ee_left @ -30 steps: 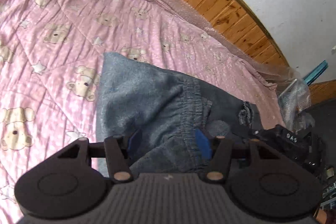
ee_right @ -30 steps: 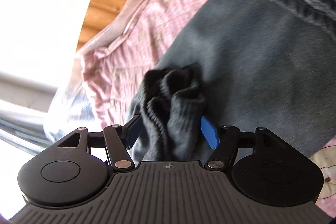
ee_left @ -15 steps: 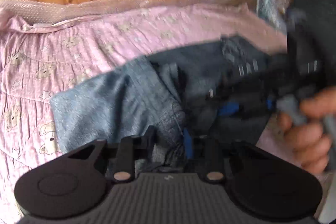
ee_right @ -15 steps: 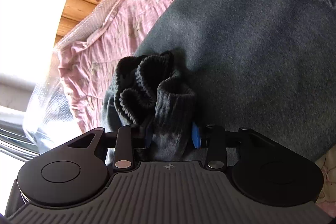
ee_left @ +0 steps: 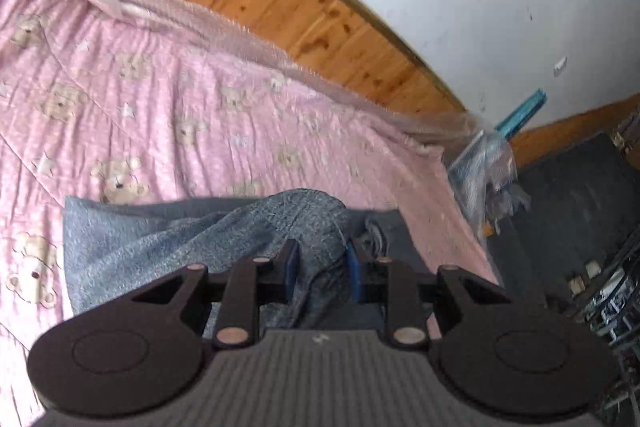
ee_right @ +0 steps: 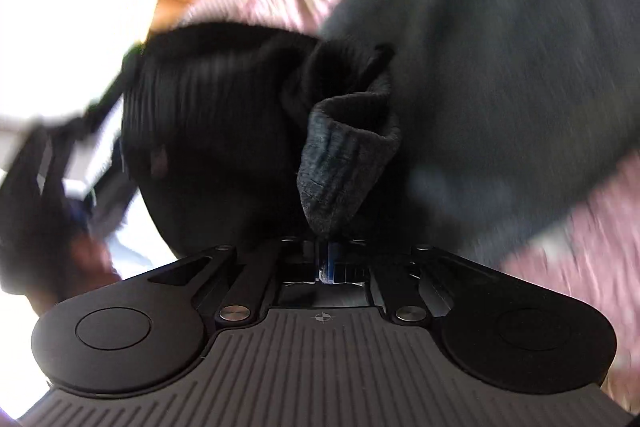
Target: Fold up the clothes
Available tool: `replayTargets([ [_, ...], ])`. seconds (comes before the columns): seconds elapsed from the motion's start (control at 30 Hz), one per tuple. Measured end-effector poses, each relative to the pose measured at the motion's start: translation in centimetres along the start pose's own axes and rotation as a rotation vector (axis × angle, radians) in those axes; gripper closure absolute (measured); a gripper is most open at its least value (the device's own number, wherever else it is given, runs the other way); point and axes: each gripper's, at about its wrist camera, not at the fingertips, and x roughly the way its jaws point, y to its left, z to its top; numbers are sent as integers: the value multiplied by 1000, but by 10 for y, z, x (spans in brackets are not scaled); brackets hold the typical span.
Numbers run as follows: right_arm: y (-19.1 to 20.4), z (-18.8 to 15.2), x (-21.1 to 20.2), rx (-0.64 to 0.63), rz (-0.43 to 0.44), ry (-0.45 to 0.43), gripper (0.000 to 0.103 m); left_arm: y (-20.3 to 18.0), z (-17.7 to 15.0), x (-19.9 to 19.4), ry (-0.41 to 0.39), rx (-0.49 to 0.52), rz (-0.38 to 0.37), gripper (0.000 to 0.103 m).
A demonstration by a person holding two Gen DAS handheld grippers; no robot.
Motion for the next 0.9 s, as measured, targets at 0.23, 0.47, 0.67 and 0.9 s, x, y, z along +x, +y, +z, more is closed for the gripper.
replayTargets([
  [0.23, -21, 6, -25, -50, -65, -24, 72, -5, -11, -4, 4, -23, -55, 66],
  [0.47, 48, 41, -75, -331, -112, -238, 64, 12, -25, -64, -141, -97, -89, 54],
  [0.67, 87, 37, -8, -657, -213, -85, 88, 40, -41, -22, -1, -167, 26, 54],
  [0.9, 75, 20, 5, -854, -400, -55, 89, 53, -43, -66, -87, -195, 54, 42],
])
